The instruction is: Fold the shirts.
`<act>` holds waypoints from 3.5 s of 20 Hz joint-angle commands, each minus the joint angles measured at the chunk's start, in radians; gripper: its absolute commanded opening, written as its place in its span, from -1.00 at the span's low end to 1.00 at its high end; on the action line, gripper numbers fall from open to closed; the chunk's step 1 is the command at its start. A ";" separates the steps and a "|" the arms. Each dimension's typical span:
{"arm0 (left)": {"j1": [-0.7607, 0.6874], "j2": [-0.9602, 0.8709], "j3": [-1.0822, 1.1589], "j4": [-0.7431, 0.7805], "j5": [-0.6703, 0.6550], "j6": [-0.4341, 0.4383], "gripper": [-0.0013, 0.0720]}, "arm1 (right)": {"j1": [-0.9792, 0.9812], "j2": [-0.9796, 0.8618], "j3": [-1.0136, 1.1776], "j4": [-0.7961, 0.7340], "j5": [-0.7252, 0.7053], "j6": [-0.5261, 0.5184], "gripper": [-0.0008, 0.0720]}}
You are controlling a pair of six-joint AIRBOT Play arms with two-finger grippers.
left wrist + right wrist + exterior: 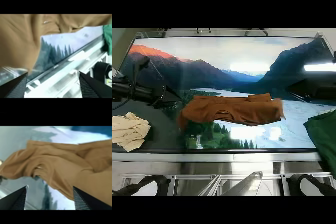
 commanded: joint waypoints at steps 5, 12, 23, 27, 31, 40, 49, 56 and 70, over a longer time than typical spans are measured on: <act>0.052 -0.105 0.043 -0.003 -0.015 0.006 0.95 | -0.164 -0.018 -0.086 -0.183 0.042 0.132 0.72; -0.126 -0.244 0.015 0.000 -0.036 0.006 0.95 | -0.055 -0.007 -0.488 -0.093 -0.130 0.146 0.72; -0.217 -0.400 0.015 0.220 -0.014 -0.015 0.95 | 0.138 -0.141 -0.515 0.154 -0.337 0.000 0.49; -0.173 -0.341 -0.012 0.306 -0.013 -0.078 0.95 | 0.138 -0.148 -0.505 0.189 -0.357 -0.038 0.27; -0.118 -0.253 -0.159 0.312 0.207 -0.092 0.95 | 0.138 -0.167 -0.506 0.192 -0.431 -0.038 0.27; -0.145 -0.459 0.023 0.304 0.232 -0.099 -0.02 | 0.144 -0.275 -0.491 0.349 -0.437 -0.166 -0.52; -0.142 -0.213 0.194 0.303 0.104 -0.100 -0.92 | 0.113 -0.155 -0.344 0.432 -0.060 -0.198 -0.93; -0.142 0.267 0.485 0.190 0.076 -0.173 -0.91 | -0.131 0.265 -0.011 0.820 0.295 -0.087 -0.93; -0.142 0.134 0.494 0.208 -0.038 -0.175 -0.90 | 0.058 0.192 0.177 0.273 -0.164 0.084 -0.92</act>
